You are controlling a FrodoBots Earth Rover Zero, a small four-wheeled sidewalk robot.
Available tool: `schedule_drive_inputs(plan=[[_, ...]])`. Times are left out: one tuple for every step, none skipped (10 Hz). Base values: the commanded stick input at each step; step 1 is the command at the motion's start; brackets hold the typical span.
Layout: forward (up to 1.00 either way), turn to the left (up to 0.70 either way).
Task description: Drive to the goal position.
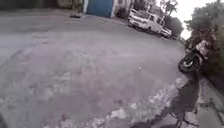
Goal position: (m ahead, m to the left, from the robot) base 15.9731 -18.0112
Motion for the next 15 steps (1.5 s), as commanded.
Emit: schedule_drive_inputs(plan=[[0.0, 0.0], [0.0, 0.0], [0.0, 0.0], [0.0, 0.0], [0.0, 0.0], [0.15, 0.0], [0.3, 0.0], [0.3, 0.0], [0.3, 0.0], [0.3, 0.0], [0.3, 0.0], [0.3, 0.0], [0.3, 0.0], [0.3, 0.0], [0.3, 0.0]])
